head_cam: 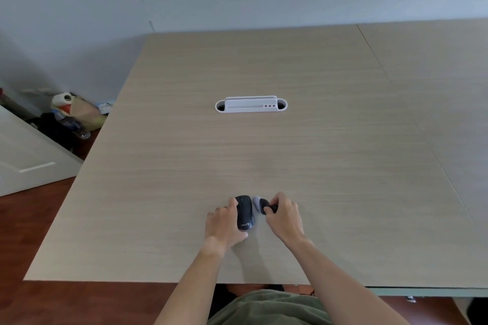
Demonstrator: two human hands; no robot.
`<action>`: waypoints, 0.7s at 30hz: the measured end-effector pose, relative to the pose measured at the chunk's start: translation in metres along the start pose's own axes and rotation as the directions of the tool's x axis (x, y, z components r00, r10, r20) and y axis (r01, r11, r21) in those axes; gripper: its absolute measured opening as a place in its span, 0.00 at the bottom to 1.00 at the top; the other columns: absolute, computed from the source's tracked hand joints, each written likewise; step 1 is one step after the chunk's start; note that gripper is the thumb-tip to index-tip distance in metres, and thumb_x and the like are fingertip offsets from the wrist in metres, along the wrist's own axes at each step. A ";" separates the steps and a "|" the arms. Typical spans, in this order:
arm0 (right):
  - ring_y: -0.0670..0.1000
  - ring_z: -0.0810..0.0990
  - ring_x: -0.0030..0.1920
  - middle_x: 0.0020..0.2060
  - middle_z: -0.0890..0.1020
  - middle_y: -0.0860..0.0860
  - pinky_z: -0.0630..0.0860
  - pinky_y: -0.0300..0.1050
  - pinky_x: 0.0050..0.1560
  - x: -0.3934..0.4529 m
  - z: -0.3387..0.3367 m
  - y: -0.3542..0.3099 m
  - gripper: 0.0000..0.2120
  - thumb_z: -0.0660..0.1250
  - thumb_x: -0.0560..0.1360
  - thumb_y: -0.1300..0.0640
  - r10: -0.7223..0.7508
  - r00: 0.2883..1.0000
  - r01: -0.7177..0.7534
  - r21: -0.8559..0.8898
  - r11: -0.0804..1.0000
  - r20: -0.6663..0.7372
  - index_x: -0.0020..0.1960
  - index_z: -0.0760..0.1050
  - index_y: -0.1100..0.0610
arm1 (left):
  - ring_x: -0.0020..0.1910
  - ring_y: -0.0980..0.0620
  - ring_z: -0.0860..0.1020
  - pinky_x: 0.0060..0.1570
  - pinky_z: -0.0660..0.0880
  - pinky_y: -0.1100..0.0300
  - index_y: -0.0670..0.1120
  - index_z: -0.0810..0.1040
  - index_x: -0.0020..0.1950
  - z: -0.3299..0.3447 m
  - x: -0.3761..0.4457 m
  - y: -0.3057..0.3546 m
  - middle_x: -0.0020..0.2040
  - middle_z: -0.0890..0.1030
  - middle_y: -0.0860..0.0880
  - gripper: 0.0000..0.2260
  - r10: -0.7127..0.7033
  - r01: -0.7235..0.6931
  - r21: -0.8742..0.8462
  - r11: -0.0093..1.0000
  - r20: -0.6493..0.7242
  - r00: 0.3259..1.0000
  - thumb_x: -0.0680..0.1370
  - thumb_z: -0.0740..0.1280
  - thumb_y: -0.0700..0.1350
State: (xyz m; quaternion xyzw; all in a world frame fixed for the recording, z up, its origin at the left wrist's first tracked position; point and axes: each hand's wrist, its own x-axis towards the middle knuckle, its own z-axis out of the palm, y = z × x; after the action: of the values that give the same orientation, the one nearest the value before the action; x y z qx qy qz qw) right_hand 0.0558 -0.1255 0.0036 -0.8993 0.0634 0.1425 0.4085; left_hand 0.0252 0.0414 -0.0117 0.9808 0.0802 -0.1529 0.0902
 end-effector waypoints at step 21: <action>0.53 0.75 0.34 0.34 0.78 0.50 0.65 0.43 0.29 -0.009 0.006 0.012 0.06 0.68 0.70 0.60 -0.035 0.995 0.039 -0.046 0.998 0.088 0.41 0.71 0.55 | 0.51 0.45 0.80 0.44 0.75 0.53 0.48 0.64 0.61 -0.001 -0.003 0.000 0.49 0.82 0.49 0.28 -0.040 0.039 -0.086 0.996 -0.020 0.999 0.66 0.70 0.56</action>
State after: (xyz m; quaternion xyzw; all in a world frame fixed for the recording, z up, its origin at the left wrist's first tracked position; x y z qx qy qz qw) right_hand 0.0430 -0.1291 -0.0056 -0.9027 0.0252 0.1756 0.3920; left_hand 0.0226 0.0414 -0.0102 0.9759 0.1071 -0.1403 0.1283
